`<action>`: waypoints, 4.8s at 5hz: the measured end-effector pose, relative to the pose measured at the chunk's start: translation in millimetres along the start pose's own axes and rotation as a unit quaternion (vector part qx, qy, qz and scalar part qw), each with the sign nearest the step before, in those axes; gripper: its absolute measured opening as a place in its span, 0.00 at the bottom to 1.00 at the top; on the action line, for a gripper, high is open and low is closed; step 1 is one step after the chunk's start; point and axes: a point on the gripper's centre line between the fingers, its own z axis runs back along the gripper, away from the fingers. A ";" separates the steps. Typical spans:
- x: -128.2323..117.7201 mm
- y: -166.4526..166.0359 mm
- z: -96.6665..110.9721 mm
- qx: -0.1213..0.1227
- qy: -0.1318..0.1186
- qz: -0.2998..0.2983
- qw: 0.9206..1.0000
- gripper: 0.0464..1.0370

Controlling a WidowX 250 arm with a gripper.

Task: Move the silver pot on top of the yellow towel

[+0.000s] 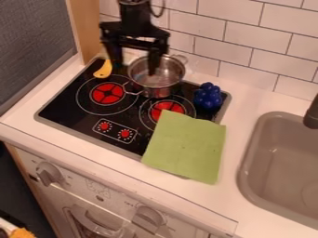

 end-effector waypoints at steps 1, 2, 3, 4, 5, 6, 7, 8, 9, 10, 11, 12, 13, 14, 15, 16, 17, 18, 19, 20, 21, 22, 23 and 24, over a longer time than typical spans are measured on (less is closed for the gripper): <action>11.9 9.5 -8.3 0.001 0.001 0.018 1.000 0.96; 19.2 26.3 -22.5 0.005 0.011 0.052 0.999 0.96; 26.9 28.6 -38.2 0.008 0.022 0.062 0.998 0.96; 34.6 30.9 -44.8 0.014 0.022 0.065 0.998 0.96; 33.8 28.3 -59.2 0.010 0.030 0.079 0.996 0.96; 34.3 25.3 -67.4 0.011 0.036 0.080 0.996 0.91; 34.7 15.8 -72.0 0.012 0.038 0.075 0.996 0.62; 37.5 12.9 -73.7 0.012 0.037 0.072 0.997 0.32; 39.6 11.7 -73.6 0.012 0.036 0.074 0.997 0.13; 41.2 13.0 -72.4 0.014 0.035 0.080 0.996 0.05; 34.2 12.9 -58.4 0.012 0.023 0.092 0.995 0.04; 23.6 12.8 -11.4 0.012 -0.021 0.104 0.994 0.03; 0.2 -13.1 5.8 -0.001 -0.034 0.068 0.997 0.03; -32.4 -46.6 -14.8 -0.008 -0.002 0.032 0.999 0.03; -53.2 -76.1 -28.2 -0.019 0.009 -0.007 1.000 0.03; -64.0 -94.6 -36.2 -0.014 0.019 -0.039 0.999 0.03; -68.8 -102.9 -36.0 -0.006 0.022 -0.054 0.998 0.03; -71.5 -101.5 -37.5 0.004 0.024 -0.056 0.998 0.03; -80.6 -96.2 -40.8 0.012 0.033 -0.052 0.998 0.03; -87.9 -92.7 -38.1 0.014 0.034 -0.051 0.998 0.03; -90.7 -90.7 -40.5 0.015 0.036 -0.051 0.998 0.03; -86.4 -78.8 -41.2 0.017 0.036 -0.037 0.999 0.03; -79.7 -69.2 -39.5 0.017 0.032 -0.025 0.999 0.03; -74.9 -59.4 -41.9 0.017 0.035 -0.011 0.999 0.06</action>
